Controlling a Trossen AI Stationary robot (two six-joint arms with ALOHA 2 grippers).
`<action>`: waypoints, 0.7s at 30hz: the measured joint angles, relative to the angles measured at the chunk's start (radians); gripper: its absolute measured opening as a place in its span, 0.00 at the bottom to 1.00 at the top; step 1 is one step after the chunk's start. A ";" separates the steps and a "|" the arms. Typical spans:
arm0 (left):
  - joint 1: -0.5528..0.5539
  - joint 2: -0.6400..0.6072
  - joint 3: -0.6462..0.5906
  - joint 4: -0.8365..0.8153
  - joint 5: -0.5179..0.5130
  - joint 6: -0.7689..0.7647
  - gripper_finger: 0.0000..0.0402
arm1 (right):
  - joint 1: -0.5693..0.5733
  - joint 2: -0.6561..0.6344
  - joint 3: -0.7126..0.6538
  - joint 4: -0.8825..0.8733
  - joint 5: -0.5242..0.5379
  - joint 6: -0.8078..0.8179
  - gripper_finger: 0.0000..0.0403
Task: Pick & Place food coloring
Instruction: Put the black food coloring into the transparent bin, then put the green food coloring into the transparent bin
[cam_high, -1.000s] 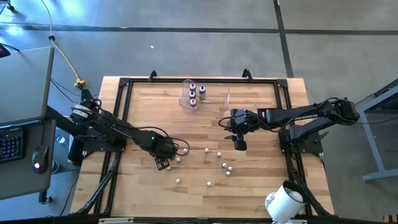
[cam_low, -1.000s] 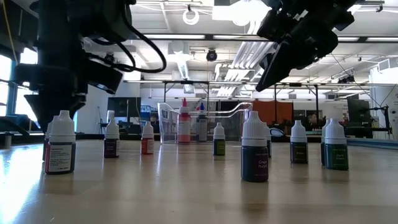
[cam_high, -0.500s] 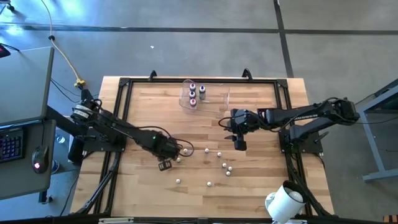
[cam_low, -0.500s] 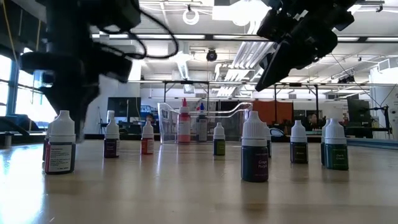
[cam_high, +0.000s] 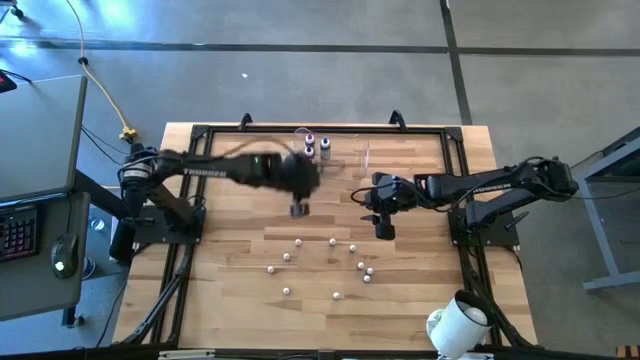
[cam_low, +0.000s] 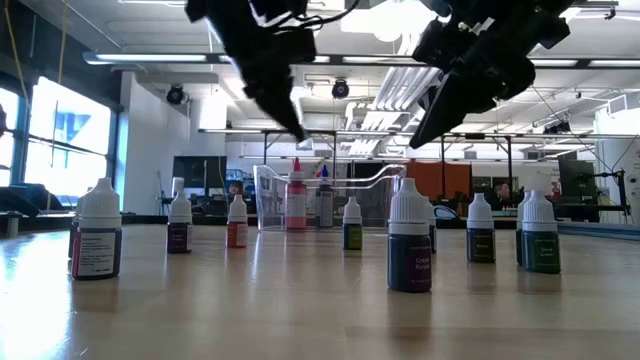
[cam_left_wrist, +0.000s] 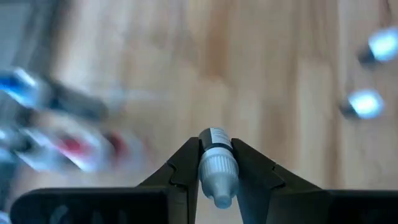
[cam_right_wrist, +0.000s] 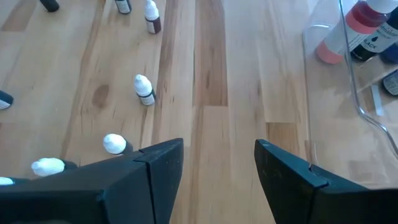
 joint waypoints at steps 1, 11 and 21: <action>0.034 0.000 0.003 0.047 0.030 0.038 0.18 | 0.000 0.000 0.000 -0.002 0.000 0.000 0.48; 0.233 0.154 0.004 0.383 0.154 0.156 0.25 | 0.000 0.000 0.001 0.004 0.000 0.000 0.48; 0.226 0.215 0.021 0.395 0.053 0.155 0.40 | 0.000 0.005 -0.039 0.198 -0.146 -0.153 0.48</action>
